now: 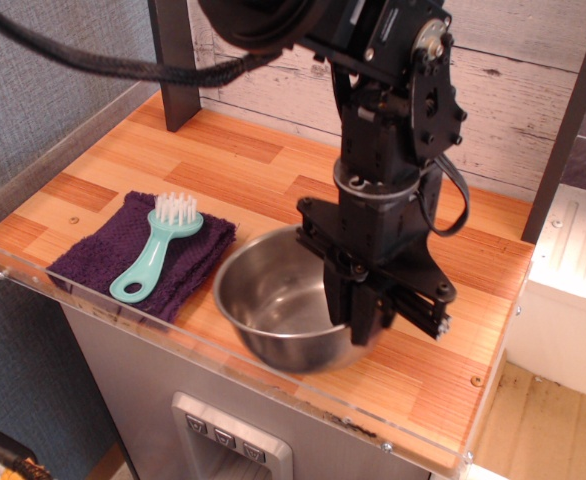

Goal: Place the bowl in the bottom right

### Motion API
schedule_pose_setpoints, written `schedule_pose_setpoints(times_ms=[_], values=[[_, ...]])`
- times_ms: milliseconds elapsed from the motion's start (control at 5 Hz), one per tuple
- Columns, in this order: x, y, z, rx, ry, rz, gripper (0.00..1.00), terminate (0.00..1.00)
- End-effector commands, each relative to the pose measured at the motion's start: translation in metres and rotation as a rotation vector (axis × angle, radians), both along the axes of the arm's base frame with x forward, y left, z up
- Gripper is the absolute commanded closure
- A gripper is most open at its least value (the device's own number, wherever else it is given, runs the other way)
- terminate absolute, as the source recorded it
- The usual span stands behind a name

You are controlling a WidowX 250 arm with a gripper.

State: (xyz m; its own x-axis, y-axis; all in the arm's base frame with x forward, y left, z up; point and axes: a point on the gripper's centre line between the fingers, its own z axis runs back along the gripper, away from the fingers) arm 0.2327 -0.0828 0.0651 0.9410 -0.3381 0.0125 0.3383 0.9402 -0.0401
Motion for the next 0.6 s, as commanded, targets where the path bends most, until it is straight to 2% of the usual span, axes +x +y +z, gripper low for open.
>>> schedule_pose_setpoints(times_ms=[0,200,400], values=[[-0.002,-0.017,0.021,-0.08,-0.063,-0.033,0.0,0.0],[-0.014,-0.022,0.057,-0.106,-0.126,0.021,0.0,0.0],[-0.024,-0.012,0.098,-0.055,-0.192,0.131,0.0,0.0]])
